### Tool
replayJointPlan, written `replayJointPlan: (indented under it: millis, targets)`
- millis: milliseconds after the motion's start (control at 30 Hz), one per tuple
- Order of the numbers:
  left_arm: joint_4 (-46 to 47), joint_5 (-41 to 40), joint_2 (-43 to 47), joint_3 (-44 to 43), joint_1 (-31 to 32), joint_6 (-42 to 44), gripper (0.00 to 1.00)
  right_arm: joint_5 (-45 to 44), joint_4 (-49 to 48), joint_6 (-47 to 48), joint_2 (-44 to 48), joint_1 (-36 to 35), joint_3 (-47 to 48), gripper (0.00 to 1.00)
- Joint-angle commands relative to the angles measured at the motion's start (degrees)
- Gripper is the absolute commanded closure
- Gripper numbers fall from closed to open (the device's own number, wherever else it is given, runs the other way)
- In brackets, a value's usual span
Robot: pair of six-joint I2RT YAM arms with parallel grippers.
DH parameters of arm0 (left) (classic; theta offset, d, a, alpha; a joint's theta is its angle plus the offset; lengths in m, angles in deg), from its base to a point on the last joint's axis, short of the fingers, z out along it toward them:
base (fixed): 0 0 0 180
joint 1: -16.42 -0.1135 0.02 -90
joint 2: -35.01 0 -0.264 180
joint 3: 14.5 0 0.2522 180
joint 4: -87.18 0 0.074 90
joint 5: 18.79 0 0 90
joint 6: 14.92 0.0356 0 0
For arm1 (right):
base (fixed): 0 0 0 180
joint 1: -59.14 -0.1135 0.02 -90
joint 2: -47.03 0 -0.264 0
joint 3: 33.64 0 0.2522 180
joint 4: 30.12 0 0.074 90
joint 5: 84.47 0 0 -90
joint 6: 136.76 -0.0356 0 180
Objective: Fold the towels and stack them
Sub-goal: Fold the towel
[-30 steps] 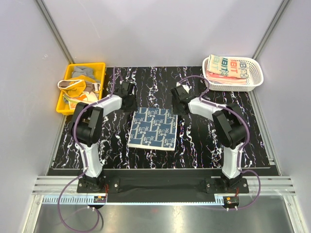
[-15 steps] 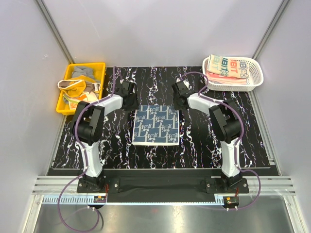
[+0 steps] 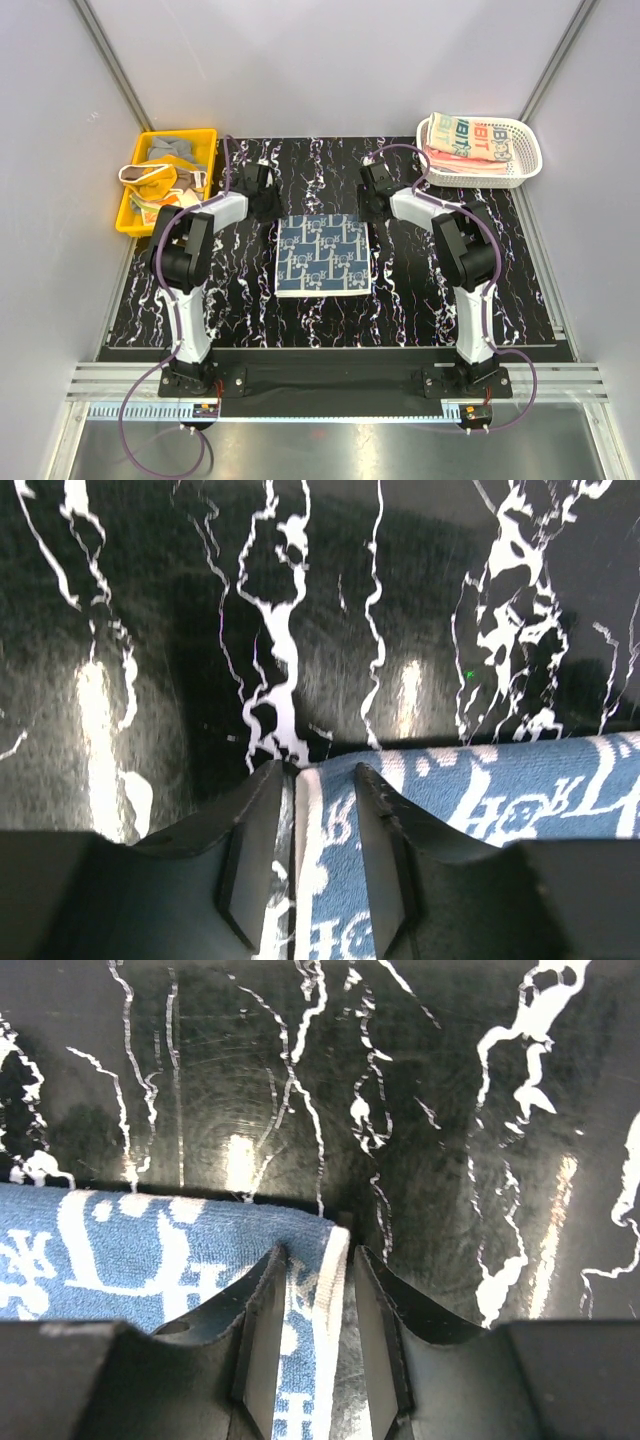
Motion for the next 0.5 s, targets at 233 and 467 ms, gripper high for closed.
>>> replayJointPlan:
  millis: [233, 467]
  targets:
    - [0.36, 1.9, -3.87, -2.72, -0.28, -0.72, 0.72, 2.68, -0.69, 2.11, -0.5, 1.3, 2.35, 0.72]
    - [2.02, 3.31, -4.14, -3.51, -0.9, -0.2, 0.86, 4.44, -0.95, 2.81, -0.32, 2.36, 3.05, 0.87]
